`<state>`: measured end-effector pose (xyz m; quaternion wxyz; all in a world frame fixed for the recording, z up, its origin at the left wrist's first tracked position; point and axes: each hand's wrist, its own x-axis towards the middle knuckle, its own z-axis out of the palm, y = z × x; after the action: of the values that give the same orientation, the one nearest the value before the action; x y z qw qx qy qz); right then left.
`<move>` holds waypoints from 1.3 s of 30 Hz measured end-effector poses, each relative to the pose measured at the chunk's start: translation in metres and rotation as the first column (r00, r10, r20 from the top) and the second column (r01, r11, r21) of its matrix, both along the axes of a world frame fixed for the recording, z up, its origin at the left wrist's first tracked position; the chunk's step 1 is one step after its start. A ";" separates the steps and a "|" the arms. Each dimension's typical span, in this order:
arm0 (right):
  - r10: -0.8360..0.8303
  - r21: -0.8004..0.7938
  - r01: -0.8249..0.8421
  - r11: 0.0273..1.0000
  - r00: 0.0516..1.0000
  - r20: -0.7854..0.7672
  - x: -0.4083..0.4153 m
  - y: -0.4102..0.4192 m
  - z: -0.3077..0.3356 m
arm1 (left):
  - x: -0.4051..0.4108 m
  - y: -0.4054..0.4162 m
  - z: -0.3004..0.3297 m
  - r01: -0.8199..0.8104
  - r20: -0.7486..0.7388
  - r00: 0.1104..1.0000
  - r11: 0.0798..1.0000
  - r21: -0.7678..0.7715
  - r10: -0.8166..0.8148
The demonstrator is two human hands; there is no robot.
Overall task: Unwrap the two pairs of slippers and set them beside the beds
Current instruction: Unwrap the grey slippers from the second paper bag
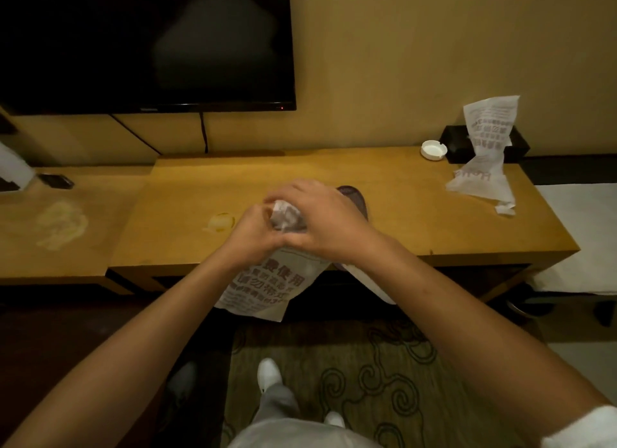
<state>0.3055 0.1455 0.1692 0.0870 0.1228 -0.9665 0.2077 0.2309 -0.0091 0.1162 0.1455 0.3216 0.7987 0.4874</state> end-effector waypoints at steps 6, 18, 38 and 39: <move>-0.321 -0.667 0.245 0.704 0.947 0.009 0.004 0.016 0.003 | -0.004 -0.002 -0.002 -0.031 0.038 0.999 0.993 0.114 0.027; -0.081 -0.391 0.242 0.888 0.919 0.385 0.001 0.040 -0.007 | -0.007 -0.010 0.005 0.098 0.145 0.983 0.992 0.080 -0.109; -0.291 -0.688 0.337 0.643 0.938 0.188 -0.011 0.069 -0.004 | -0.019 -0.049 -0.022 0.251 0.630 0.740 0.966 0.069 -0.237; -0.321 -0.722 0.349 0.597 0.929 0.183 -0.013 0.073 -0.003 | -0.022 -0.054 -0.023 0.277 0.651 0.719 0.959 0.056 -0.245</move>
<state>0.2924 0.2185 0.1665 0.1505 -0.1105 -0.8033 0.5655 0.2090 -0.0628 0.0934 0.4885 0.2378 0.6553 0.5247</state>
